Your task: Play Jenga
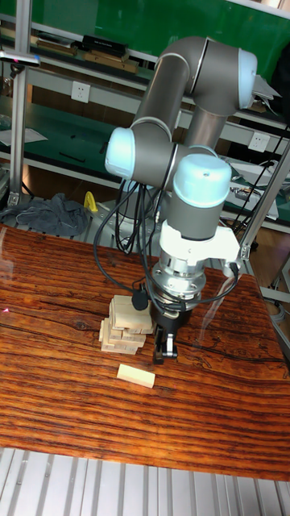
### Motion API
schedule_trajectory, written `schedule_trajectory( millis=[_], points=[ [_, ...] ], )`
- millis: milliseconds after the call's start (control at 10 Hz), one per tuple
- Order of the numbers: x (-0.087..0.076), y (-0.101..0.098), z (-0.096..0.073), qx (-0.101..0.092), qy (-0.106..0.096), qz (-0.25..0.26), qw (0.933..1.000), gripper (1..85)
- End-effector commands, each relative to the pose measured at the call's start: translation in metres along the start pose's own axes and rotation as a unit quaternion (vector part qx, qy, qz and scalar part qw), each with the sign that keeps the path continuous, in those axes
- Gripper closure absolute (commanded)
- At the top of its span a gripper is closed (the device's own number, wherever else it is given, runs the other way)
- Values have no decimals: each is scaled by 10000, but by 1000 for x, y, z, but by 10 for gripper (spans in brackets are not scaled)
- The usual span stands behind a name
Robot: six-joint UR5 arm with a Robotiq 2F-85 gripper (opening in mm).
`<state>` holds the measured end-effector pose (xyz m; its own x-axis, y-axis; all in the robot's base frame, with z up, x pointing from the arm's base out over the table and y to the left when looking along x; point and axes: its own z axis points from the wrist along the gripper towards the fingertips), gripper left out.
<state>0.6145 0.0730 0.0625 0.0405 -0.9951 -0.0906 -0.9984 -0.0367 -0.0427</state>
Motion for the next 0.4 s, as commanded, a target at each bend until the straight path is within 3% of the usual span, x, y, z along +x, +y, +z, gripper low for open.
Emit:
schedule_trajectory(
  millis=[0,300],
  points=[
    [-2,-12,-10,128,81,302,9994,843],
    [0,-17,-12,213,57,364,9991,843]
  ],
)
